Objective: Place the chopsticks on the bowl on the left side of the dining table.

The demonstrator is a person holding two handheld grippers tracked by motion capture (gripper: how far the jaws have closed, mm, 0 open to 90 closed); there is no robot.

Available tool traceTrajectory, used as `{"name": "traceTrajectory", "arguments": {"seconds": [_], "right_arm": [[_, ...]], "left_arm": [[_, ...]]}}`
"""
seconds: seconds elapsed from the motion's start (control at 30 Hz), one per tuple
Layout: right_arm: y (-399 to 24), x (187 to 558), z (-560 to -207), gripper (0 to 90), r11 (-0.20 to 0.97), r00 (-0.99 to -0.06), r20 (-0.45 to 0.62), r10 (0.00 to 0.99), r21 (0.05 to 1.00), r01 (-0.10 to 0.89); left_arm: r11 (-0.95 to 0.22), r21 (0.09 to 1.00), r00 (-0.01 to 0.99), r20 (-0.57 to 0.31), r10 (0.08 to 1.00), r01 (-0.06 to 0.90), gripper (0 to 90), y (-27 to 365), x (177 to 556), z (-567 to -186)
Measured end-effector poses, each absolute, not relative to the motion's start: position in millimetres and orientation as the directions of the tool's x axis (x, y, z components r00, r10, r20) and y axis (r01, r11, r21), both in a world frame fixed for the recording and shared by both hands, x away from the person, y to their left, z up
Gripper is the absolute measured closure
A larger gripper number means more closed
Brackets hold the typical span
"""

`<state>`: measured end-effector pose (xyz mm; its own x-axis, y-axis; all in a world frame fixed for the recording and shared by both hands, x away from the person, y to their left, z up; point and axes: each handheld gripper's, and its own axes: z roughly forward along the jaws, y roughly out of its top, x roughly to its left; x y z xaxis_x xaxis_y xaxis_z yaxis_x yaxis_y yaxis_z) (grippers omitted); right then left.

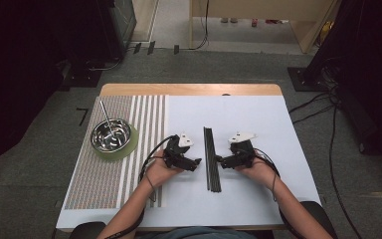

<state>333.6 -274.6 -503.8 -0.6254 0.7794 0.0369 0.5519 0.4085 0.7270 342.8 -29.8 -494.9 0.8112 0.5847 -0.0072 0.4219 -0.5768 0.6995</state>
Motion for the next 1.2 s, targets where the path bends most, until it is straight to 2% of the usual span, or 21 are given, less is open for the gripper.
{"name": "traceTrajectory", "arguments": {"seconds": [0.13,0.27,0.4,0.43,0.57,0.67,0.73,0.93,1.2], "right_arm": [[-274.6,333.6,-503.8,8.1,0.408,-0.625,0.037,0.779,0.727,0.552],[-274.6,333.7,-503.8,8.1,0.409,-0.625,0.036,0.779,0.727,0.552],[-274.5,333.7,-503.8,8.1,0.409,-0.626,0.036,0.779,0.728,0.551],[-274.5,333.7,-503.8,8.1,0.409,-0.626,0.036,0.779,0.728,0.551],[-274.5,333.7,-503.8,8.1,0.408,-0.626,0.036,0.779,0.728,0.551],[-274.5,333.7,-503.8,8.1,0.408,-0.626,0.036,0.779,0.728,0.551],[-274.5,333.7,-503.8,8.1,0.409,-0.626,0.036,0.779,0.728,0.551],[-274.5,333.7,-503.9,8.1,0.409,-0.626,0.036,0.779,0.728,0.551],[-274.5,333.6,-503.8,8.1,0.409,-0.626,0.036,0.779,0.728,0.55]], "left_arm": [[-0.574,0.699,0.814,-0.021,0.58,0.427,15.2,-31.6,342.0,-494.3],[-0.561,0.71,0.818,-0.037,0.574,0.426,23.1,-31.8,341.2,-493.0],[-0.554,0.711,0.822,-0.059,0.566,0.432,27.2,-33.5,339.7,-491.7],[-0.553,0.712,0.823,-0.063,0.564,0.433,31.0,-33.8,339.3,-490.9],[-0.556,0.705,0.825,-0.076,0.56,0.442,31.1,-35.7,339.7,-488.8],[-0.533,0.699,0.82,-0.133,0.557,0.476,38.0,-35.7,342.1,-488.9],[-0.524,0.697,0.823,-0.169,0.543,0.489,38.3,-34.5,343.4,-488.5],[-0.504,0.712,0.82,-0.179,0.544,0.489,38.3,-34.8,342.7,-487.6],[-0.54,0.718,0.844,-0.121,0.523,0.438,39.0,-44.3,335.8,-489.9]]}}
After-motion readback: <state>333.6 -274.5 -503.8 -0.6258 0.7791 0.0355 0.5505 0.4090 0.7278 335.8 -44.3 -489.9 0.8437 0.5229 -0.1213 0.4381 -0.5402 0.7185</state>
